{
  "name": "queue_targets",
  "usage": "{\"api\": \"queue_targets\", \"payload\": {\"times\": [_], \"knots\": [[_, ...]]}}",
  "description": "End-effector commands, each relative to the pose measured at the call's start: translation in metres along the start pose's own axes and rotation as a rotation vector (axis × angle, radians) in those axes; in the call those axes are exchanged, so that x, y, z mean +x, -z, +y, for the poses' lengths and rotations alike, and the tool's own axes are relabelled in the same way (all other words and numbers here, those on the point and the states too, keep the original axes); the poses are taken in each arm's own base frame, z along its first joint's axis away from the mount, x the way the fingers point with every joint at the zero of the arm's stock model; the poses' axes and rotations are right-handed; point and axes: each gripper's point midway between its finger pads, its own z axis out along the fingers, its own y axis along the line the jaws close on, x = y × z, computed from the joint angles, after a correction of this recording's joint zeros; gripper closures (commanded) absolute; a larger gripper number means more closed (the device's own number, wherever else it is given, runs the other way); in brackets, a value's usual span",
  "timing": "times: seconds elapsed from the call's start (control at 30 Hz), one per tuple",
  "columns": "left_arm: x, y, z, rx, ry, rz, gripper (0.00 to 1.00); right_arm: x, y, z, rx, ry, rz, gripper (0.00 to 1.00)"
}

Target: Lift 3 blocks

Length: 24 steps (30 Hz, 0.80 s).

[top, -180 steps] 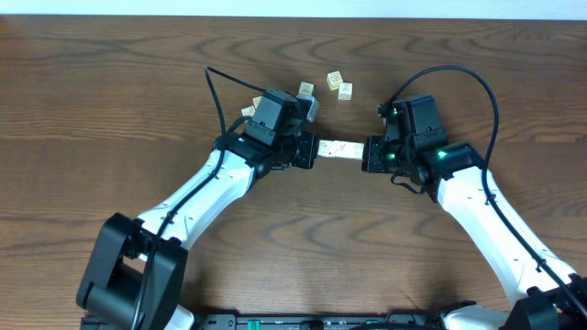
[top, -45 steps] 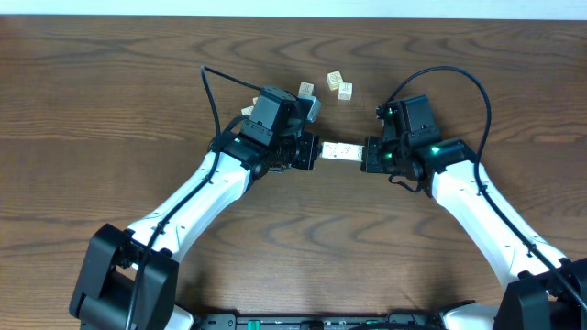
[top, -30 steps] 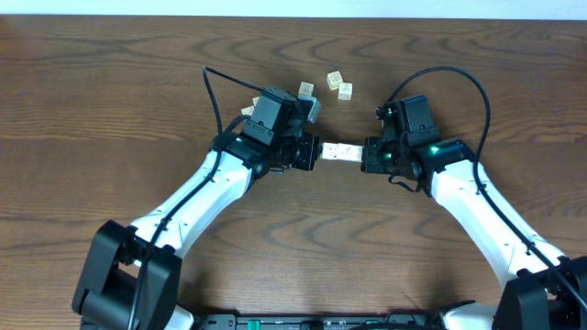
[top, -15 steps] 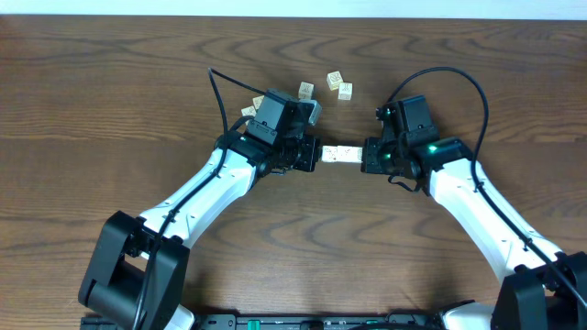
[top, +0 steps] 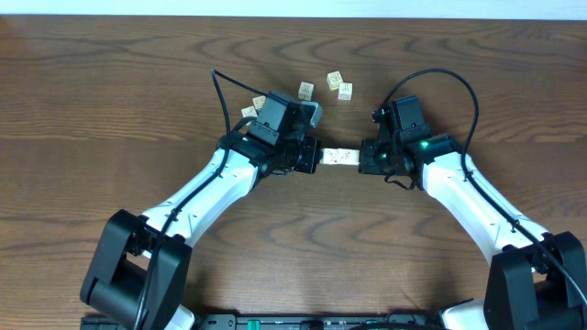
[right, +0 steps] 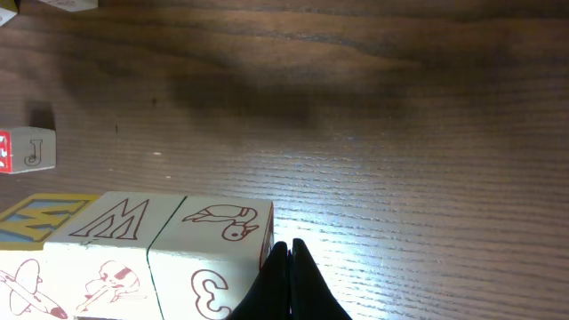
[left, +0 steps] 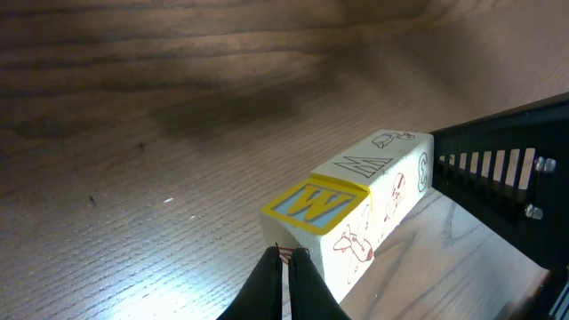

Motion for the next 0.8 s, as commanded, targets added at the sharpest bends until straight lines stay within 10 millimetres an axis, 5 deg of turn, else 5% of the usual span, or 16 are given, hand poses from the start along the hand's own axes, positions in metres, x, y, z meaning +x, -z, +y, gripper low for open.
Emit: {"api": "queue_targets", "payload": {"times": [0.0,0.77], "knots": [[0.013,-0.01,-0.035,0.122,-0.045,0.058,0.93,0.012,0.008,0.063,-0.231,0.094,0.052,0.99],[0.023,-0.025,-0.022,0.091,-0.021,0.097,0.93,0.012,0.002,0.06,-0.193,0.105,0.047,0.99]]}}
